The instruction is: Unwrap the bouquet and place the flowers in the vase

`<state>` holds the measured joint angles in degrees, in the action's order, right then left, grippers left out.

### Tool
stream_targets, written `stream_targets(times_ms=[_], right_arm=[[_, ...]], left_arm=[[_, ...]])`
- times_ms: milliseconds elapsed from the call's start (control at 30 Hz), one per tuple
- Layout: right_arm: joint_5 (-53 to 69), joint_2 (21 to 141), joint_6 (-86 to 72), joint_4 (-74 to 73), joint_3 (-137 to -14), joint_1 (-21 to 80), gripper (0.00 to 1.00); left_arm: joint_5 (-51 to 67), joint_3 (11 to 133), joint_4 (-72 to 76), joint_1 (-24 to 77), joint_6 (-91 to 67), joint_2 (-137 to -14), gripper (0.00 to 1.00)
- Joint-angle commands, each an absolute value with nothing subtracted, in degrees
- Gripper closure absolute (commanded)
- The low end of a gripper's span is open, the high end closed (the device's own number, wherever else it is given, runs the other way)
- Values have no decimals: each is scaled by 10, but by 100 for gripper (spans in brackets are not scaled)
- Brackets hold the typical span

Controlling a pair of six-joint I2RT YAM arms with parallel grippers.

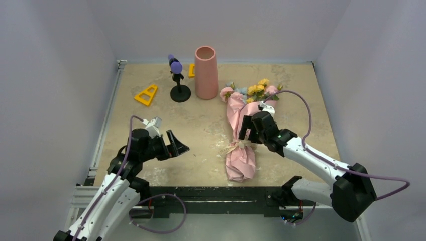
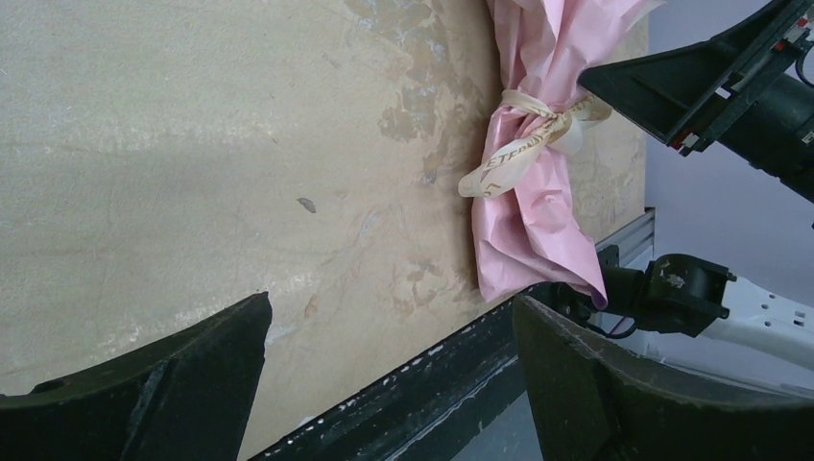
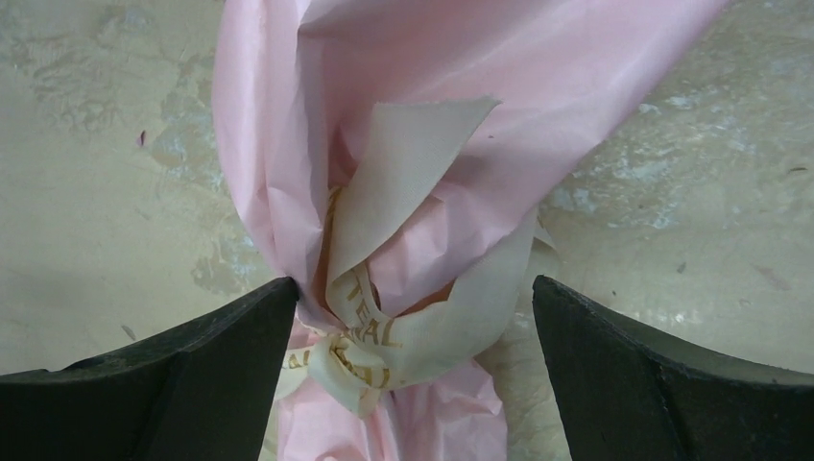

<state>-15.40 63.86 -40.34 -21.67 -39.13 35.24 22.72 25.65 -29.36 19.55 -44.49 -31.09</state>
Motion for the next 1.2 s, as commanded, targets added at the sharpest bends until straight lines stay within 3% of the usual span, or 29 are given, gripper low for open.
stream_targets(times_ms=[0,300,567,700,833,1033,1167], right_arm=[[-105,679,-386,-149,-400,353,1],[-52,728,-407,-68,-374,357,14],[-74,790,-370,-46,-413,405,28],[-91,822,-361,-42,-442,437,30],[-112,846,-351,-49,-469,458,29],[-145,777,-371,-98,-452,460,11],[-157,703,-357,-150,-445,459,6]], left_arm=[[230,248,-268,198,-459,-307,0],[235,230,-249,198,-468,-312,1],[232,221,-244,198,-470,-316,2],[230,219,-251,198,-470,-311,3],[225,219,-257,198,-468,-306,3],[223,232,-255,198,-457,-327,3],[220,252,-243,207,-445,-365,5]])
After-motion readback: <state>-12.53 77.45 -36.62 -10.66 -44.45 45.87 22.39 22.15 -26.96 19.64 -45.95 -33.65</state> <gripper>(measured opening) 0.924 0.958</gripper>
